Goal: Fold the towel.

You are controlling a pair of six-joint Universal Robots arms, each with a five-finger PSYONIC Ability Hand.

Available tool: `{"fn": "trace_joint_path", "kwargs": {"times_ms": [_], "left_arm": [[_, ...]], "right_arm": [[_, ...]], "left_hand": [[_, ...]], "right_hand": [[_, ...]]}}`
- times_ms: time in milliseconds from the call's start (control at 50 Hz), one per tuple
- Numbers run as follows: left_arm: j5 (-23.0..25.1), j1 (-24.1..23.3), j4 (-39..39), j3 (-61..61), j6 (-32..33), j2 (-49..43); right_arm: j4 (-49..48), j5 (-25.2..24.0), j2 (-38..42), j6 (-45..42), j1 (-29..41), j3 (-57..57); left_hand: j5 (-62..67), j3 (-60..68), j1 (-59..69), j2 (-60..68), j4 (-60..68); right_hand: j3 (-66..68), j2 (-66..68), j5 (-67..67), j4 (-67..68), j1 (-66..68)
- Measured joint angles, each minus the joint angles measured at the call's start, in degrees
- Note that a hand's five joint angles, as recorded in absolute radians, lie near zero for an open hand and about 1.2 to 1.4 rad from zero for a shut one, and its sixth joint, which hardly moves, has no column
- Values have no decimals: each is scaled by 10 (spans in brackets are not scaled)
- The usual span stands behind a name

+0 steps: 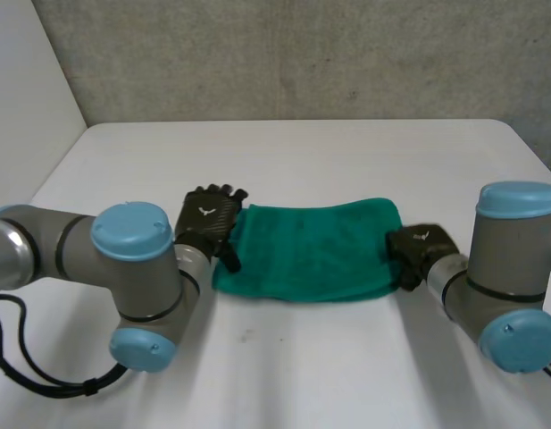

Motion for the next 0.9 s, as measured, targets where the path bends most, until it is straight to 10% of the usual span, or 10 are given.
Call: {"fn": "trace_joint_path", "kwargs": {"times_ms": [160, 380, 500, 680, 900], "left_arm": [[-7, 18, -24, -64, -2, 75], [-5, 55, -20, -151, -8, 181], [-4, 63, -19, -145, -13, 185], [3, 37, -11, -79, -68, 169], [32, -22, -53, 43, -123, 47]], "right_arm": [[-31, 19, -11, -84, 25, -66], [5, -1, 77, -190, 245, -246], [41, 5, 140, -228, 288, -284], [35, 87, 106, -79, 243, -291], [104, -1, 134, 103, 178, -314]], "left_hand": [[0, 0, 0, 0, 0], [-1, -1, 0, -1, 0], [-2, -1, -1, -1, -1], [-2, -1, 0, -1, 0], [0, 14, 27, 12, 22]], "right_hand": [[4, 4, 3, 6, 3], [5, 7, 11, 6, 3], [-515, -506, -474, -511, -390], [-551, -533, -505, -543, -399], [-551, -533, -505, -543, -399]]}}
